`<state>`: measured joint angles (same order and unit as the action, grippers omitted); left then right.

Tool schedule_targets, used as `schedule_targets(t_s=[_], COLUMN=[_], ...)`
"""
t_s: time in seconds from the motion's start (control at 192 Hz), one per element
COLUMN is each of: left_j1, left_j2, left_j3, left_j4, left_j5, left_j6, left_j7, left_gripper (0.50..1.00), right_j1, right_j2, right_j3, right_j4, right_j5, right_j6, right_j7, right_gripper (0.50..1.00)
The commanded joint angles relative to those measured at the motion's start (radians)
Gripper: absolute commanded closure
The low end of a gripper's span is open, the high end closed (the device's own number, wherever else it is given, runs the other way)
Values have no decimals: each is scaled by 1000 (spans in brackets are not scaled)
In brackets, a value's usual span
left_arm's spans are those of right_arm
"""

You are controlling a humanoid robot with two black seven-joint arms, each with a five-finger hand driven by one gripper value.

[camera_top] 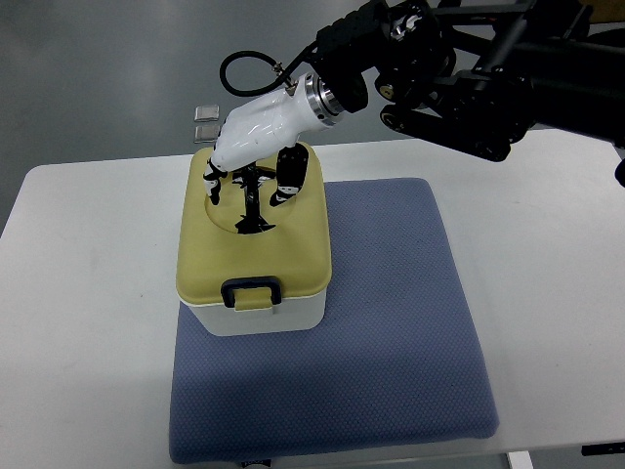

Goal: Open white storage box with right hand
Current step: 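Lower the right hand and close fingers around the black lid handle, then lift the yellow lid up off the box with the right hand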

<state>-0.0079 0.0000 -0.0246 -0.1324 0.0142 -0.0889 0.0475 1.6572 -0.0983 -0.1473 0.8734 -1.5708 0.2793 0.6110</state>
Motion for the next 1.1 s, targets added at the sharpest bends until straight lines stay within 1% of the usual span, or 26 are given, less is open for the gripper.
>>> schedule_targets(t_s=[0.0, 0.083, 0.203, 0.339, 0.427, 0.531, 0.589, 0.661, 0.745, 0.891, 0.953, 1.0, 1.016, 1.094], left_j1=[0, 0, 0, 0, 0, 0, 0, 0, 0, 0, 0, 0, 0, 0], left_j2=[0, 0, 0, 0, 0, 0, 0, 0, 0, 0, 0, 0, 0, 0], left_j3=[0, 0, 0, 2, 3, 2, 2, 2, 2, 2, 3, 3, 3, 3], left_j4=[2, 2, 4, 8, 10, 10, 8, 8, 8, 8, 8, 10, 10, 10], left_j5=[0, 0, 0, 0, 0, 0, 0, 0, 0, 0, 0, 0, 0, 0], left_j6=[0, 0, 1, 1, 1, 1, 1, 1, 1, 1, 1, 1, 1, 1], left_j7=[0, 0, 0, 0, 0, 0, 0, 0, 0, -2, 0, 0, 0, 0], left_gripper=[500, 500, 500, 500, 500, 500, 500, 500, 500, 500, 500, 500, 500, 500], right_j1=[0, 1, 3, 1, 1, 1, 4, 6, 6, 0, 0, 0, 1, 1], right_j2=[0, 0, -1, 0, 0, -1, -1, -1, -1, 0, 0, 0, 0, 0], right_j3=[-3, -3, -14, -20, -21, -21, -21, -21, -21, -21, -21, -21, -21, -21], right_j4=[-2, -2, -4, -7, -7, -7, -8, -8, -8, -10, -10, -10, -10, -10], right_j5=[0, -2, -2, -9, -11, -9, -9, -11, -11, -11, -11, -11, -11, -11], right_j6=[0, -8, -17, -22, -37, -40, -40, -40, -40, -43, -45, -45, -45, -46], right_j7=[0, 0, 0, 0, 0, 0, 0, 0, 0, 0, 0, 0, 0, 0], right_gripper=[748, 767, 779, 844, 873, 887, 916, 924, 946, 961, 989, 991, 1000, 1000])
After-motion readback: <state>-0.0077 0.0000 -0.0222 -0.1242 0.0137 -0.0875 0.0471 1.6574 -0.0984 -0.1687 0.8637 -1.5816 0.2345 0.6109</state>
